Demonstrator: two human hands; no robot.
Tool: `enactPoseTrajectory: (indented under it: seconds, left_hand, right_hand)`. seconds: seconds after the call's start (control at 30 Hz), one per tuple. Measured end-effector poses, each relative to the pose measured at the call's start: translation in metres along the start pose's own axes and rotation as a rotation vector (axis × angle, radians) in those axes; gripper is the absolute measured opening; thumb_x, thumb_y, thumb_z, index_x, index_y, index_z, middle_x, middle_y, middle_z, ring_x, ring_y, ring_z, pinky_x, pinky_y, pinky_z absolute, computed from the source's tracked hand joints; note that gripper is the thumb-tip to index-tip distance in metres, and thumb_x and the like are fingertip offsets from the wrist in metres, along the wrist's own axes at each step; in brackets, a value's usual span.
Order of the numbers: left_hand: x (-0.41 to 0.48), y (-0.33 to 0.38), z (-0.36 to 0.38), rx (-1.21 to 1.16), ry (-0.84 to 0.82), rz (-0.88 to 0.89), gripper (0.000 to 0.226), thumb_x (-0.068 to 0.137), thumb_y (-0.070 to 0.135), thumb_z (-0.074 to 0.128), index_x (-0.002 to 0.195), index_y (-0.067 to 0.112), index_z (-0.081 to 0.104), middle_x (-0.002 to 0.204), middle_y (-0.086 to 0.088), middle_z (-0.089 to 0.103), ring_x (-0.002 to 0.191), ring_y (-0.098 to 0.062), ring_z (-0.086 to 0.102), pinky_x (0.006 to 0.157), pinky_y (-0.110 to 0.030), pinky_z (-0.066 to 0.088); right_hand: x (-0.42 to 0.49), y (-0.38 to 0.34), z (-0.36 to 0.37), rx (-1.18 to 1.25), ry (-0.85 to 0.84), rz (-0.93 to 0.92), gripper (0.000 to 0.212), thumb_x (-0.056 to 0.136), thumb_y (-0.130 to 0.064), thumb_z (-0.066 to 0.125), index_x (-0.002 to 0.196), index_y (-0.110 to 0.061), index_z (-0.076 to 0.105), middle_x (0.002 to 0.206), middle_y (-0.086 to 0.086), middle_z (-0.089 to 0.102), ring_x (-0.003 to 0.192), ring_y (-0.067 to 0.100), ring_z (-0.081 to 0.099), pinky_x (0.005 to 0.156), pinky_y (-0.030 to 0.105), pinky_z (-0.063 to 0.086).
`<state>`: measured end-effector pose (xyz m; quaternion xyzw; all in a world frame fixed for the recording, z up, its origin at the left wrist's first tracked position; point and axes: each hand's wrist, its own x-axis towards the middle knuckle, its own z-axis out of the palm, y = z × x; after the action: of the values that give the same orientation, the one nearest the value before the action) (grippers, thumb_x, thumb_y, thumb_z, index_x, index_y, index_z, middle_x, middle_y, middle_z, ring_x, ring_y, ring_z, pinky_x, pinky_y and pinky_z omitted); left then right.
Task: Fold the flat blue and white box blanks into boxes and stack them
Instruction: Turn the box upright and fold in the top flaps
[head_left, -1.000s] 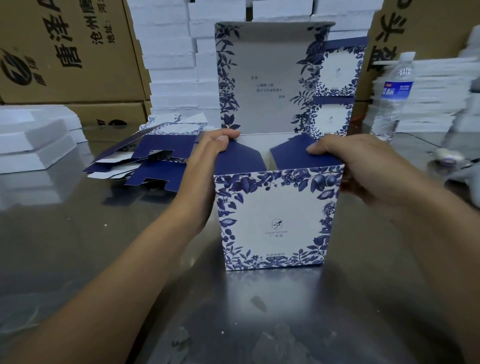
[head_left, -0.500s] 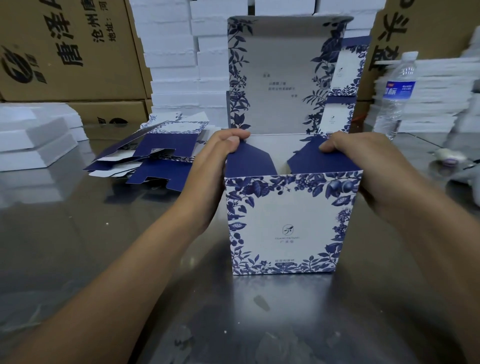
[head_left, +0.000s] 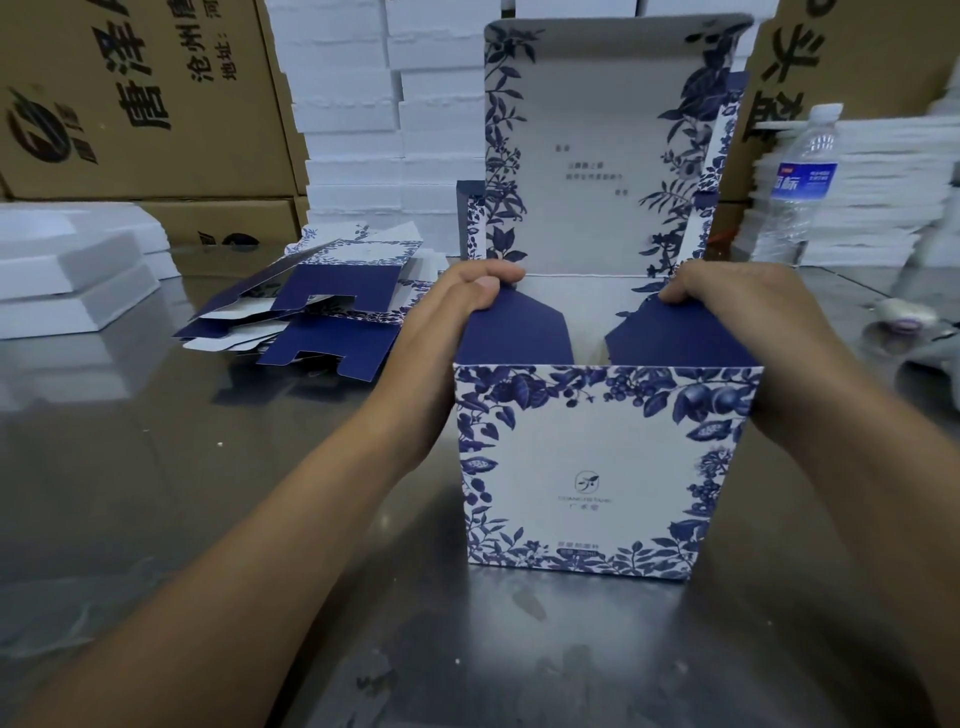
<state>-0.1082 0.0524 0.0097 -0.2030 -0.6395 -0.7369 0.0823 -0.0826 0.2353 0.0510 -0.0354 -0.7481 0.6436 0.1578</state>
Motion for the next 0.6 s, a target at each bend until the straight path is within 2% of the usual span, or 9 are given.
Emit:
enactPoseTrajectory:
  seconds: [0.1, 0.23, 0.33, 0.4, 0.43, 0.5, 0.57, 0.6]
  left_hand:
    - [0.000, -0.004, -0.003, 0.056, -0.016, 0.036, 0.020, 0.086, 0.037, 0.048, 0.096, 0.033, 0.064, 0.093, 0.022, 0.065, 0.098, -0.008, 0.057, 0.091, -0.029, 0.044]
    - [0.004, -0.006, -0.005, 0.073, -0.012, 0.034, 0.021, 0.087, 0.040, 0.050, 0.098, 0.035, 0.066, 0.096, 0.022, 0.067, 0.101, -0.006, 0.059, 0.089, -0.029, 0.043]
    - [0.000, -0.004, -0.002, 0.092, -0.003, 0.040, 0.020, 0.090, 0.037, 0.048, 0.100, 0.032, 0.065, 0.098, 0.019, 0.066, 0.103, -0.008, 0.059, 0.091, -0.028, 0.044]
    - [-0.003, 0.002, 0.002, 0.086, -0.003, 0.031, 0.018, 0.097, 0.029, 0.044, 0.101, 0.027, 0.062, 0.100, 0.014, 0.063, 0.101, -0.006, 0.058, 0.092, -0.024, 0.045]
    - [0.001, 0.007, 0.004, 0.091, 0.004, 0.007, 0.021, 0.099, 0.023, 0.040, 0.099, 0.024, 0.061, 0.099, 0.014, 0.061, 0.095, 0.000, 0.058, 0.088, -0.016, 0.044]
    - [0.005, 0.017, 0.003, 0.031, 0.025, -0.024, 0.026, 0.101, 0.008, 0.031, 0.090, 0.013, 0.055, 0.091, 0.007, 0.053, 0.078, 0.006, 0.054, 0.069, -0.002, 0.038]
    - [0.012, 0.017, 0.002, 0.013, 0.116, 0.027, 0.032, 0.098, -0.008, 0.030, 0.074, 0.008, 0.045, 0.075, -0.005, 0.041, 0.066, -0.009, 0.041, 0.055, -0.009, 0.032]
    - [0.015, 0.019, 0.008, 0.058, 0.165, 0.027, 0.034, 0.097, -0.010, 0.032, 0.070, 0.009, 0.039, 0.070, -0.006, 0.036, 0.063, -0.013, 0.035, 0.055, -0.014, 0.030]
  right_hand:
    - [0.000, 0.000, 0.000, -0.011, -0.013, -0.014, 0.008, 0.079, -0.009, 0.057, 0.081, -0.016, 0.056, 0.074, 0.010, 0.040, 0.068, 0.020, 0.037, 0.052, 0.024, 0.027]
    - [-0.001, 0.002, 0.001, 0.046, 0.006, -0.007, 0.008, 0.079, -0.010, 0.059, 0.074, -0.014, 0.054, 0.068, 0.007, 0.046, 0.062, 0.018, 0.042, 0.052, 0.024, 0.032]
    - [0.000, 0.004, 0.002, 0.080, 0.036, -0.036, 0.015, 0.079, -0.010, 0.060, 0.073, -0.024, 0.056, 0.071, -0.004, 0.056, 0.059, 0.011, 0.051, 0.055, 0.024, 0.040]
    - [0.000, 0.004, 0.001, 0.094, 0.019, -0.063, 0.023, 0.080, -0.008, 0.057, 0.071, -0.028, 0.058, 0.070, -0.008, 0.057, 0.058, 0.008, 0.051, 0.055, 0.020, 0.040]
    - [-0.001, 0.002, 0.001, 0.102, 0.006, -0.074, 0.025, 0.082, -0.007, 0.055, 0.066, -0.026, 0.057, 0.062, -0.010, 0.055, 0.055, 0.005, 0.048, 0.054, 0.017, 0.038]
    - [-0.001, 0.001, 0.000, 0.060, 0.010, -0.118, 0.030, 0.085, -0.004, 0.051, 0.060, -0.020, 0.048, 0.046, -0.015, 0.046, 0.045, -0.001, 0.040, 0.045, 0.009, 0.031]
    - [0.000, 0.000, 0.001, -0.007, 0.021, -0.154, 0.032, 0.088, -0.004, 0.047, 0.059, -0.018, 0.042, 0.038, -0.014, 0.041, 0.039, -0.002, 0.036, 0.038, 0.006, 0.026]
    - [0.003, 0.000, 0.001, -0.028, 0.028, -0.157, 0.033, 0.089, -0.004, 0.046, 0.060, -0.018, 0.040, 0.037, -0.013, 0.041, 0.038, -0.002, 0.036, 0.038, 0.006, 0.026]
